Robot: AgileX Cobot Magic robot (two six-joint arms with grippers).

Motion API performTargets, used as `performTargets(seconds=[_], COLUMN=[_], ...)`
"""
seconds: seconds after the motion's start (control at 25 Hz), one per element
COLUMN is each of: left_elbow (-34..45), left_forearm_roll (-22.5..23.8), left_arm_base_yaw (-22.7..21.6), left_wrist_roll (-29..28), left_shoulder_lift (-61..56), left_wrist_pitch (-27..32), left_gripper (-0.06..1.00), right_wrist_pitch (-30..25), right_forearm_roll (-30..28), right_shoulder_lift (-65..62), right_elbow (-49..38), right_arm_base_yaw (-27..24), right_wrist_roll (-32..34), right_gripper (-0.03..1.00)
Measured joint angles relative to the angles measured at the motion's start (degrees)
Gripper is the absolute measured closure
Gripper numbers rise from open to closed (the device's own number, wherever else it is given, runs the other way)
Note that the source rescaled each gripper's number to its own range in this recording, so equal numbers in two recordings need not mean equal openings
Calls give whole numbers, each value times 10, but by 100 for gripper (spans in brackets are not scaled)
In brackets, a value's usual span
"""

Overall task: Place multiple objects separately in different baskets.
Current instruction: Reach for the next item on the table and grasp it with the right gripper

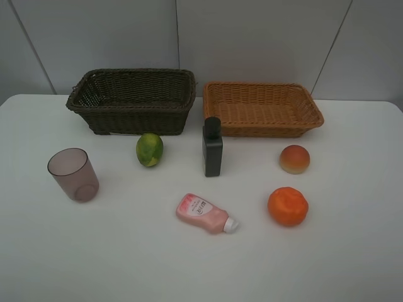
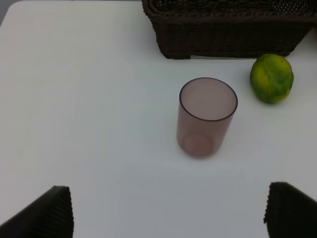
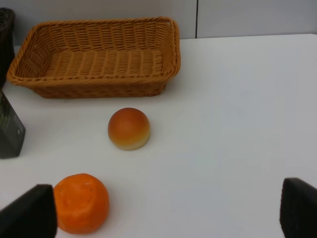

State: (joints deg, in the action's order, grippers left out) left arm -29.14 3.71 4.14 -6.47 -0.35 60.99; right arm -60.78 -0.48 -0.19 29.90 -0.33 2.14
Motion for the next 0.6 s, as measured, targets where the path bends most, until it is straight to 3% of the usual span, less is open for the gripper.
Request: performTargets(seconds=[0.6], left_elbow=[0], left_forearm_roll=[0], left_arm_base_yaw=[0], left_wrist_roll=[0], left_shoulder_lift=[0], left_wrist_pitch=[0], left_gripper=[-6], right_wrist_pitch=[0], right_forearm_roll=[0], right_shoulder_lift=[0], right_elbow=[0], right_arm_base_yaw=[0], right_wrist_roll=[0], right_gripper=[-1])
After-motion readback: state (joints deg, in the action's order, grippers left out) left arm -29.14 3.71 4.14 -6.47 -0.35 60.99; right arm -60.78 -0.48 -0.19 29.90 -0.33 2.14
